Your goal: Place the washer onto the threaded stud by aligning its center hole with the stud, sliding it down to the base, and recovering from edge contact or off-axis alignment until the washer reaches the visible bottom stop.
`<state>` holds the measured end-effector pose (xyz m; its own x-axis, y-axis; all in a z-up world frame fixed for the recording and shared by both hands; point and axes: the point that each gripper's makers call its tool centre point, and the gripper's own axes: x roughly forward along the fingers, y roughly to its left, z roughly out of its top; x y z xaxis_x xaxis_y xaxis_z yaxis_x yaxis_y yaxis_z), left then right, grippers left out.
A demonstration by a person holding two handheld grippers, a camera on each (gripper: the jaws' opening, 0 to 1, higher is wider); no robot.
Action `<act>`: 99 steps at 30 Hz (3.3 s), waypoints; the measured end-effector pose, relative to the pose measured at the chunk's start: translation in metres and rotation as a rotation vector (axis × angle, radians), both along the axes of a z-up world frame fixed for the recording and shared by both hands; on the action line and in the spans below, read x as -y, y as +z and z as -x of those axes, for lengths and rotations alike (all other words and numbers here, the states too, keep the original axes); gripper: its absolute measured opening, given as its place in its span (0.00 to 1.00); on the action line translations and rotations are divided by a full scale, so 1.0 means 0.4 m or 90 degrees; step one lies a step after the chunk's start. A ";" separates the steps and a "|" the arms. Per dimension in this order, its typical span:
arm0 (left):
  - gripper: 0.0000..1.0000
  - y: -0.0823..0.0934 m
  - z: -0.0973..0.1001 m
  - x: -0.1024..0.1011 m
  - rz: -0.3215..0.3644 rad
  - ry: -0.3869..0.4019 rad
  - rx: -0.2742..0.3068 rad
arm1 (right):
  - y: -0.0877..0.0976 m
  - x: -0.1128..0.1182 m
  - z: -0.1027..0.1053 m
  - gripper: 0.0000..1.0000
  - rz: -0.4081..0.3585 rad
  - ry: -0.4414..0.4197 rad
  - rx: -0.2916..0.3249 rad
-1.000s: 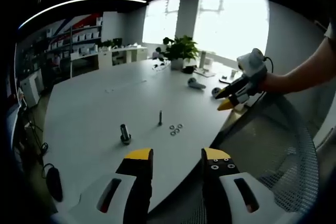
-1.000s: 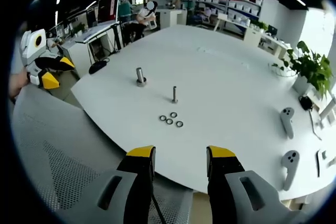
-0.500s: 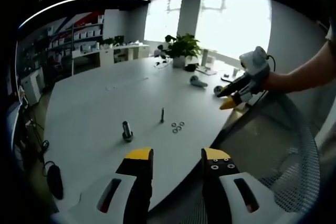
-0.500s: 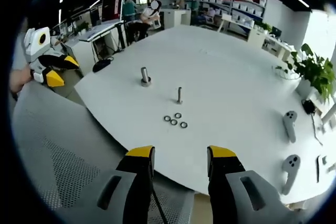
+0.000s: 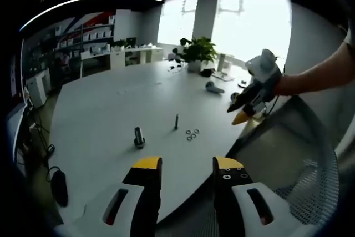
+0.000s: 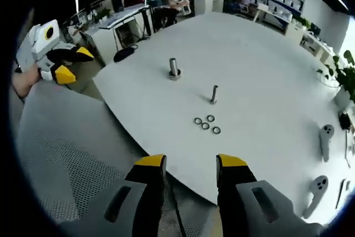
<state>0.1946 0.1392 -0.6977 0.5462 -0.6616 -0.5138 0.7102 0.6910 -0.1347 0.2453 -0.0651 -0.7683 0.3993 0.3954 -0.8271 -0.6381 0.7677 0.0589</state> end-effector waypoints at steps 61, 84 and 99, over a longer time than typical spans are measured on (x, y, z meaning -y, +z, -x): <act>0.31 -0.037 -0.013 -0.041 -0.053 0.047 -0.026 | -0.279 0.017 -0.174 0.17 0.311 0.286 -0.187; 0.29 -0.039 -0.013 -0.042 -0.057 0.047 -0.028 | -0.277 0.023 -0.179 0.15 0.307 0.212 -0.196; 0.29 -0.038 -0.014 -0.043 -0.053 0.048 -0.027 | -0.275 0.017 -0.177 0.14 0.233 0.126 -0.131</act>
<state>0.2003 0.1564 -0.7131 0.5693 -0.5731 -0.5894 0.6504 0.7525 -0.1035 0.3160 -0.0718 -0.8785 0.1592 0.1140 -0.9806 -0.7775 0.6266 -0.0534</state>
